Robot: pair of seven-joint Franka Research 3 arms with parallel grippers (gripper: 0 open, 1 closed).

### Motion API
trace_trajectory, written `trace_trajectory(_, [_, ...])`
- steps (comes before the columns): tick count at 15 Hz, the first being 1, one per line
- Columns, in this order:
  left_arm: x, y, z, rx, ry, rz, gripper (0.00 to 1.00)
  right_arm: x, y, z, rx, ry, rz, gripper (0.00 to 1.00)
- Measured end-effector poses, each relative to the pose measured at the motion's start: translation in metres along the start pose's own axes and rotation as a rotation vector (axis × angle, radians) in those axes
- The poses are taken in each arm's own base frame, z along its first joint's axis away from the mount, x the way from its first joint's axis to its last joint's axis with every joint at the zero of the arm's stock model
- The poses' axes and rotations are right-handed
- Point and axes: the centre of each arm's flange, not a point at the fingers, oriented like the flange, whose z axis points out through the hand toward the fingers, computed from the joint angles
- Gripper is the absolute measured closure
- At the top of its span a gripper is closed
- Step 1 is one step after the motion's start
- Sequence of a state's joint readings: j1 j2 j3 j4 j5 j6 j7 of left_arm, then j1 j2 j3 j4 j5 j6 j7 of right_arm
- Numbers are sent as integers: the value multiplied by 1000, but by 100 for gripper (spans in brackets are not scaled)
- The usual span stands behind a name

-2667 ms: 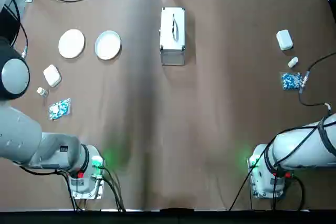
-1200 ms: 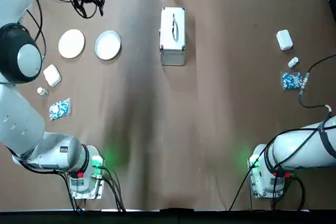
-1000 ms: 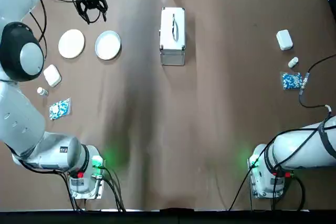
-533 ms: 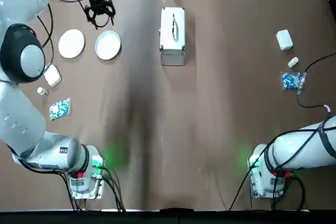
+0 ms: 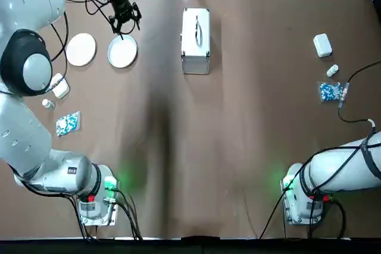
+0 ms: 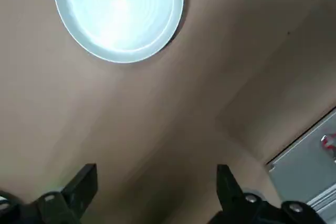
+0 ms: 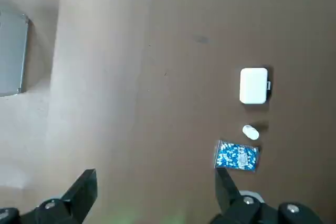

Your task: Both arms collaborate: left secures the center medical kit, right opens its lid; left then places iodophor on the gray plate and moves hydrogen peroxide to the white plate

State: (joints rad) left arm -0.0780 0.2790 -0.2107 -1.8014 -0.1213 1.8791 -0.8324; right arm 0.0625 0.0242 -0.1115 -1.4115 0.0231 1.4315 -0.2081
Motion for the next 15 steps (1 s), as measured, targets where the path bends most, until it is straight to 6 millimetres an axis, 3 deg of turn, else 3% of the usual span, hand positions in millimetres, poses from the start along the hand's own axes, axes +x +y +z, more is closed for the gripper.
trace_trajectory(6, [-12,30,28,-39,5,-243,0,9,1,10,-4,16,2,1])
trace_trajectory(11, [-10,46,45,-91,13,-415,0,15,-6,13,-7,31,-12,1])
trace_trajectory(15, [-17,62,56,-121,16,-546,0,28,-37,28,-4,9,-57,1])
